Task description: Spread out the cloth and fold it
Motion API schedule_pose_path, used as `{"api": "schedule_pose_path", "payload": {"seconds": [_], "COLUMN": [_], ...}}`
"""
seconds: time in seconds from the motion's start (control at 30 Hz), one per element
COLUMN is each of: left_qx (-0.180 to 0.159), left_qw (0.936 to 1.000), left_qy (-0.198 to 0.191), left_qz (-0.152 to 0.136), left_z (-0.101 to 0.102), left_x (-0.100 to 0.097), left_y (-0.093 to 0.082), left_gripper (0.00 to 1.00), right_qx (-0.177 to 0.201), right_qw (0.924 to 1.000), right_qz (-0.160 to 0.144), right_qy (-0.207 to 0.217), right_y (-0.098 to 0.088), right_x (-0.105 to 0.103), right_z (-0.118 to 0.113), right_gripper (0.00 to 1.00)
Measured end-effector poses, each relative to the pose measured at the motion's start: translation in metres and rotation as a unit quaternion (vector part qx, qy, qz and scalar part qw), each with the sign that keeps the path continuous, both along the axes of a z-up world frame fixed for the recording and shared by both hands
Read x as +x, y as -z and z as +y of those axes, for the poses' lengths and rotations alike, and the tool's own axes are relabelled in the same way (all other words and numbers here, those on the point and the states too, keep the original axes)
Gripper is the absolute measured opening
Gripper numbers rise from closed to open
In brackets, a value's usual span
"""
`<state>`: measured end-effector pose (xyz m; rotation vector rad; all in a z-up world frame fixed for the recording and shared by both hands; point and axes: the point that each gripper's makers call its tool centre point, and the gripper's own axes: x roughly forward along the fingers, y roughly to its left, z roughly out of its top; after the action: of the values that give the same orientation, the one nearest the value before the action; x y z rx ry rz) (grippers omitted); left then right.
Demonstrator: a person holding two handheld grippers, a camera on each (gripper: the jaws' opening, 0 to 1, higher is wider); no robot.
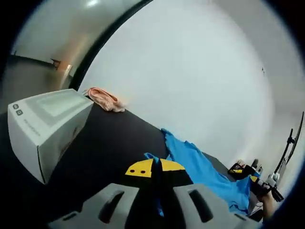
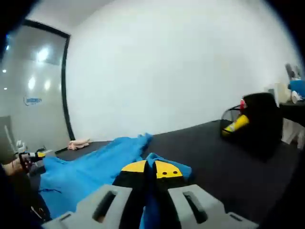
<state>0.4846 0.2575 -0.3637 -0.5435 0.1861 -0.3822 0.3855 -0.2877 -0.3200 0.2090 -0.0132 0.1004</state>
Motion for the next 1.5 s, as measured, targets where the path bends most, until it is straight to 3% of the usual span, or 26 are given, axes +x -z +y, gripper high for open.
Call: {"api": "schedule_pose_path", "payload": {"seconds": [0.13,0.2,0.27,0.3,0.33,0.4,0.43,0.47,0.5,0.53,0.57,0.67,0.7,0.77,0.8,0.83,0.9,1.0,1.07,1.2,1.3,1.4,1.47,1.5], "left_qx": [-0.001,-0.001,0.0,0.0,-0.001,-0.005,-0.007,-0.007,-0.004,-0.003,0.0,-0.003,-0.013,-0.016,-0.018,-0.019,-0.03,-0.04,-0.049,-0.054,-0.031,-0.016,0.0,0.003], "left_qw": [0.9999,0.9998,0.9998,0.9998,0.9998,0.9998,0.9998,0.9998,0.9998,0.9997,0.9997,0.9996,0.9993,0.9992,0.9991,0.999,0.9986,0.9982,0.9979,0.993,0.9865,0.976,0.9683,0.9668], "left_qy": [0.007,0.009,0.011,0.011,0.011,0.011,0.011,0.011,0.012,0.013,0.014,0.014,0.014,0.016,0.017,0.018,0.02,0.023,0.027,0.081,0.134,0.198,0.238,0.246], "left_qz": [-0.011,-0.015,-0.017,-0.017,-0.016,-0.015,-0.017,-0.018,-0.018,-0.019,-0.02,-0.026,-0.032,-0.033,-0.035,-0.037,-0.038,-0.038,-0.034,-0.067,-0.09,-0.089,-0.076,-0.07], "left_z": [-0.006,-0.007,-0.008,-0.008,-0.007,-0.007,-0.006,-0.006,-0.006,-0.006,-0.006,-0.006,-0.006,-0.007,-0.008,-0.011,-0.018,-0.028,-0.036,-0.087,-0.138,-0.201,-0.24,-0.247], "left_x": [-0.001,-0.001,-0.002,-0.002,-0.002,-0.003,-0.003,-0.003,-0.004,-0.004,-0.004,-0.002,-0.002,-0.002,-0.002,-0.002,0.0,0.0,0.001,-0.009,-0.019,-0.038,-0.052,-0.054], "left_y": [-0.005,-0.006,-0.005,-0.005,-0.004,-0.004,-0.005,-0.005,-0.005,-0.006,-0.006,-0.01,-0.014,-0.016,-0.018,-0.018,-0.018,-0.019,-0.023,-0.061,-0.082,-0.083,-0.069,-0.064], "left_gripper": [0.02,0.02,0.02,0.02,0.02,0.02,0.02,0.02,0.02,0.02,0.02,0.02,0.02,0.02,0.02,0.02,0.02,0.02,0.02,0.02,0.02,0.02,0.02,0.02], "right_qx": [-0.027,-0.061,-0.117,-0.149,-0.161,-0.224,-0.254,-0.267,-0.262,-0.259,-0.247,-0.205,-0.182,-0.122,-0.106,-0.1,-0.096,-0.074,-0.063,-0.073,-0.068,-0.073,-0.076,-0.076], "right_qw": [0.9936,0.9828,0.9688,0.9582,0.9545,0.9319,0.9149,0.9076,0.925,0.9226,0.926,0.9313,0.9342,0.9519,0.9587,0.9628,0.9768,0.9922,0.9953,0.9959,0.9962,0.996,0.9958,0.9958], "right_qz": [-0.011,0.003,0.033,0.059,0.071,0.135,0.167,0.177,0.108,0.129,0.129,0.121,0.107,0.051,0.015,-0.007,-0.035,0.008,0.013,-0.032,-0.037,-0.038,-0.036,-0.033], "right_qy": [-0.109,-0.175,-0.216,-0.237,-0.241,-0.251,-0.266,-0.271,-0.253,-0.256,-0.254,-0.276,-0.287,-0.276,-0.264,-0.251,-0.189,-0.1,-0.072,-0.043,-0.04,-0.036,-0.037,-0.039], "right_y": [-0.013,-0.004,0.021,0.042,0.05,0.096,0.12,0.131,0.109,0.113,0.108,0.095,0.084,0.048,0.029,0.019,0.009,0.028,0.031,0.01,0.004,0.003,0.005,0.007], "right_x": [0.024,0.03,0.034,0.034,0.033,0.029,0.023,0.02,0.025,0.023,0.02,0.009,0.0,-0.01,-0.014,-0.015,-0.011,-0.011,-0.016,-0.024,-0.024,-0.023,-0.023,-0.024], "right_z": [0.092,0.145,0.187,0.207,0.211,0.224,0.229,0.231,0.233,0.231,0.228,0.23,0.228,0.213,0.194,0.181,0.131,0.067,0.042,0.017,0.01,0.008,0.008,0.009], "right_gripper": [0.03,0.03,0.03,0.03,0.03,0.03,0.03,0.04,0.04,0.05,0.08,0.36,0.36,0.25,0.25,0.25,0.25,0.25,0.25,0.25,0.25,0.25,0.25,0.25]}}
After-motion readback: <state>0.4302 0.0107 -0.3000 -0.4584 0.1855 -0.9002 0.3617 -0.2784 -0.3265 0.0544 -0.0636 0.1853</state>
